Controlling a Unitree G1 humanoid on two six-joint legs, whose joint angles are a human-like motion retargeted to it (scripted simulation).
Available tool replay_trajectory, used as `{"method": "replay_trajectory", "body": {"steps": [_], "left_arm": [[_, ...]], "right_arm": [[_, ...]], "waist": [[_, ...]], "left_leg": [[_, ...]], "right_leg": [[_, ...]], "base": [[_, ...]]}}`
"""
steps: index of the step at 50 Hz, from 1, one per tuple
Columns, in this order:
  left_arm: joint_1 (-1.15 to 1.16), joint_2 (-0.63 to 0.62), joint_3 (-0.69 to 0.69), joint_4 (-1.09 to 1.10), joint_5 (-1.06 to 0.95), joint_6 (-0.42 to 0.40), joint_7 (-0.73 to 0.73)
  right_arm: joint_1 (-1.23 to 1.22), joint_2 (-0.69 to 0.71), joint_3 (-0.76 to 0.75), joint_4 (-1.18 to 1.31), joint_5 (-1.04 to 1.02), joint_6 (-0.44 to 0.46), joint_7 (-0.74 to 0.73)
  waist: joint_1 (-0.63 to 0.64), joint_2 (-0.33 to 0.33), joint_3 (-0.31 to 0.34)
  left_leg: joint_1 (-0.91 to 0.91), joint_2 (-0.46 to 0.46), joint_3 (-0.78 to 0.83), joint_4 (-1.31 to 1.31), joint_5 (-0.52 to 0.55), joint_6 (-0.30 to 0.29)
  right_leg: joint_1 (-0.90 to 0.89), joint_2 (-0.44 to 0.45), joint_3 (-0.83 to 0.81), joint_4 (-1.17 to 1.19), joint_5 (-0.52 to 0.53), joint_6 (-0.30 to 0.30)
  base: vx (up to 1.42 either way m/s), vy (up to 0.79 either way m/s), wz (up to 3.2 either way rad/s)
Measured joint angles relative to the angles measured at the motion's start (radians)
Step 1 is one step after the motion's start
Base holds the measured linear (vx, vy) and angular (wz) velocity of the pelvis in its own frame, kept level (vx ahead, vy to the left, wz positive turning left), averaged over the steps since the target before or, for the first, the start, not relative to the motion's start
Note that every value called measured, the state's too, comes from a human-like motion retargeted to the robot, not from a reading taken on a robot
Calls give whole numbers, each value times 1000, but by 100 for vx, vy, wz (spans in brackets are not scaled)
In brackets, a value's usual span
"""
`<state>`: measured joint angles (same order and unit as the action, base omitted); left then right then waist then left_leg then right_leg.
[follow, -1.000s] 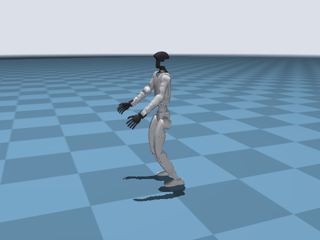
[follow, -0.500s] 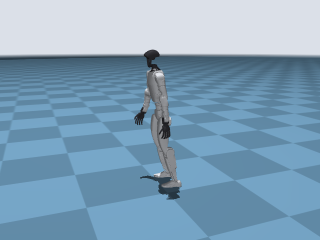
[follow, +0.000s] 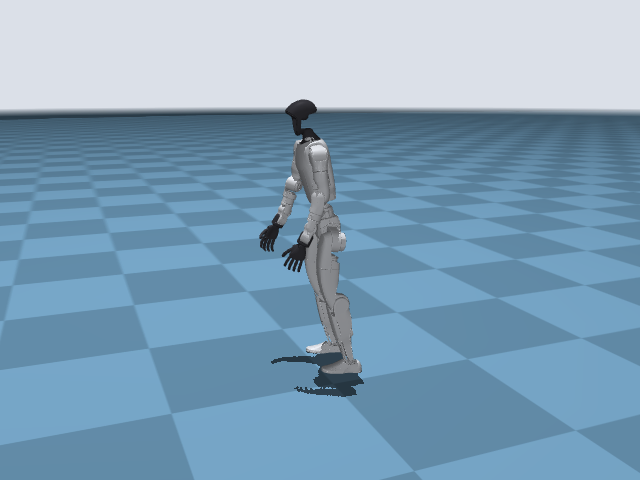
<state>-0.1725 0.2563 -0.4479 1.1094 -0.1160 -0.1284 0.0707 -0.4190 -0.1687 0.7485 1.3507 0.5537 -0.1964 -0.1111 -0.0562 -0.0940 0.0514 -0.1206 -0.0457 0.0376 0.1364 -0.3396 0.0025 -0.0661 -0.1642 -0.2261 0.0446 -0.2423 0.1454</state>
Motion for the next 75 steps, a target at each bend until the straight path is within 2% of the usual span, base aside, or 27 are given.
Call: {"method": "replay_trajectory", "body": {"steps": [2, 7, 15, 19, 23, 25, 26, 27, 32, 35, 38, 46, 50, 52, 53, 54, 55, 56, 57, 58, 59, 62, 65, 67, 70, 72, 75], "left_arm": [[-24, 3, -13, 8, 26, 16, -16], [-98, 14, -74, 17, 46, 49, -32], [-276, 58, -278, -6, 98, 76, -10], [-293, 92, -443, -70, 105, 63, 79], [-253, 156, -559, -250, 187, 61, 179], [-241, 189, -612, -348, 217, 24, 339], [-169, 195, -522, -467, 152, 111, 440], [-111, 209, -457, -577, 108, 164, 529], [10, 424, -342, -1113, 114, 96, 774], [74, 566, -237, -1389, 142, 91, 823], [193, 659, -167, -1546, 179, 95, 915], [678, 766, -121, -1715, 227, 49, 1151], [885, 824, -79, -1742, 230, 40, 1210], [983, 856, -34, -1741, 220, 47, 1232], [1032, 868, -2, -1737, 209, 53, 1240], [1149, 854, 95, -1751, 200, 42, 1236], [1300, 828, 226, -1774, 191, 22, 1226], [1307, 802, 248, -1762, 183, -28, 1195], [1310, 782, 267, -1757, 178, -68, 1170], [1304, 775, 283, -1768, 180, -89, 1159], [1281, 780, 292, -1783, 182, -99, 1151], [1096, 815, 244, -1807, 184, -104, 1115], [605, 772, -54, -1618, 148, -92, 1053], [310, 693, -214, -1431, 86, -99, 1006], [-113, 510, -384, -1037, -27, -90, 888], [-226, 336, -451, -686, -69, -41, 754], [-304, 74, -394, -128, 0, 73, 491]], "right_arm": [[-31, 10, -12, 15, -3, 25, 22], [-111, 13, 32, 7, -34, 71, 52], [-276, 10, 251, -122, -226, 106, 50], [-254, -20, 379, -226, -341, 89, -31], [10, -248, 242, -557, -770, 99, -293], [94, -413, 177, -723, -1301, 296, -677], [134, -479, 101, -805, -1716, 1176, -1135], [177, -532, 32, -896, -1996, 1769, -1442], [469, -632, -326, -1434, -2037, 1782, -1464], [650, -599, -547, -1695, -2096, 1807, -1492], [828, -538, -680, -1880, -2144, 1799, -1489], [1310, -492, -645, -2152, -2247, 1790, -1503], [1538, -535, -636, -2235, -2208, 1711, -1463], [1564, -584, -621, -2190, -2096, 1598, -1395], [1567, -619, -608, -2154, -2011, 1516, -1348], [1566, -692, -593, -2105, -1775, 1288, -1343], [1563, -783, -577, -2050, -1463, 985, -1359], [1560, -857, -532, -2048, -1156, 534, -1227], [1557, -914, -499, -2052, -919, 184, -1112], [1551, -937, -489, -2070, -820, 38, -1031], [1533, -957, -495, -2082, -786, -20, -998], [1387, -1001, -488, -2081, -814, -35, -974], [967, -960, -267, -1916, -797, -22, -902], [665, -902, -112, -1748, -687, -28, -808], [230, -746, 69, -1378, -503, -23, -640], [103, -581, 148, -1032, -489, 27, -542], [-31, -263, 111, -431, -631, 139, -411]], "waist": [[1, 10, 25], [-8, 7, 125], [-42, -23, 443], [-56, -34, 469], [-15, 13, 469], [2, 49, 469], [-21, 71, 469], [-38, 88, 469], [-41, 133, 469], [-11, 141, 469], [-6, 116, 469], [12, 86, 469], [82, 135, 469], [86, 136, 469], [78, 129, 469], [42, 94, 469], [-7, 44, 469], [-30, 25, 469], [-45, 13, 469], [-43, 14, 469], [-31, 21, 469], [36, 60, 469], [83, 86, 469], [68, 82, 469], [52, 71, 417], [69, 59, 323], [87, 21, 274]], "left_leg": [[-14, 16, 5, -2, 8, 3], [-59, 22, 17, -12, 28, 11], [-136, 35, 38, -57, 66, 34], [-285, 27, 51, -106, 108, 29], [-441, 0, 39, -170, 177, -11], [-520, -16, 25, -189, 212, -30], [-560, -33, 20, -186, 231, -14], [-605, -46, 14, -175, 243, 1], [-991, -71, 11, 158, 168, 64], [-1282, -46, 39, 486, 76, 46], [-1444, -22, 83, 821, -54, 29], [-1449, 86, 95, 1750, -441, 48], [-1449, 160, 45, 2090, -533, 52], [-1449, 168, 32, 2219, -533, 34], [-1449, 170, 32, 2280, -533, 25], [-1449, 175, 41, 2337, -533, 23], [-1449, 181, 56, 2391, -533, 25], [-1449, 195, 69, 2425, -533, 32], [-1449, 209, 78, 2454, -533, 43], [-1449, 226, 80, 2472, -533, 64], [-1449, 238, 78, 2477, -533, 88], [-1449, 253, 44, 2432, -533, 142], [-1449, 236, 20, 2311, -533, 154], [-1449, 198, 27, 2197, -518, 155], [-1443, 136, 43, 1895, -384, 152], [-1275, 118, 49, 1646, -335, 138], [-904, 99, 73, 1194, -213, 92]], "right_leg": [[-25, 15, 15, 14, -4, -78], [-89, 20, 34, 20, 36, -70], [-201, 33, 51, 20, 91, -58], [-356, 20, 23, -8, 100, -61], [-522, -6, -11, -27, 148, -11], [-611, -24, -25, -5, 160, 14], [-655, -42, -25, 13, 158, 42], [-701, -57, -26, 34, 155, 61], [-1018, -112, -5, 257, 70, 32], [-1286, -130, 41, 543, -41, -21], [-1486, -158, 129, 922, -199, -58], [-1504, -156, 287, 1835, -603, -114], [-1504, -88, 325, 2141, -630, -118], [-1504, -77, 365, 2283, -630, -96], [-1504, -73, 391, 2349, -630, -79], [-1504, -67, 426, 2409, -630, -55], [-1504, -60, 466, 2466, -630, -27], [-1504, -56, 490, 2502, -630, -10], [-1504, -52, 506, 2530, -630, 0], [-1504, -50, 506, 2543, -630, -6], [-1504, -50, 495, 2542, -630, -24], [-1504, -58, 413, 2477, -630, -119], [-1504, -73, 335, 2354, -630, -199], [-1504, -97, 317, 2255, -619, -217], [-1500, -134, 271, 1987, -493, -241], [-1329, -134, 217, 1740, -431, -232], [-959, -107, 147, 1281, -288, -192]], "base": [[-16, 4, -19], [-22, 2, -17], [-32, 2, -11], [-31, 2, 10], [-22, 5, 51], [-14, 7, 74], [-7, 8, 80], [-4, 7, 76], [-4, 0, 69], [-4, -4, 23], [2, -7, 0], [11, -6, -66], [-8, 4, -87], [-12, 0, -6], [-10, 2, 13], [-9, 5, 20], [-9, 6, 18], [-8, 5, 11], [-6, 2, -5], [-3, 1, -20], [0, 1, -32], [13, -3, -45], [33, -6, -11], [36, -4, 59], [18, -3, 66], [25, -2, -1], [34, -2, -32]]}}
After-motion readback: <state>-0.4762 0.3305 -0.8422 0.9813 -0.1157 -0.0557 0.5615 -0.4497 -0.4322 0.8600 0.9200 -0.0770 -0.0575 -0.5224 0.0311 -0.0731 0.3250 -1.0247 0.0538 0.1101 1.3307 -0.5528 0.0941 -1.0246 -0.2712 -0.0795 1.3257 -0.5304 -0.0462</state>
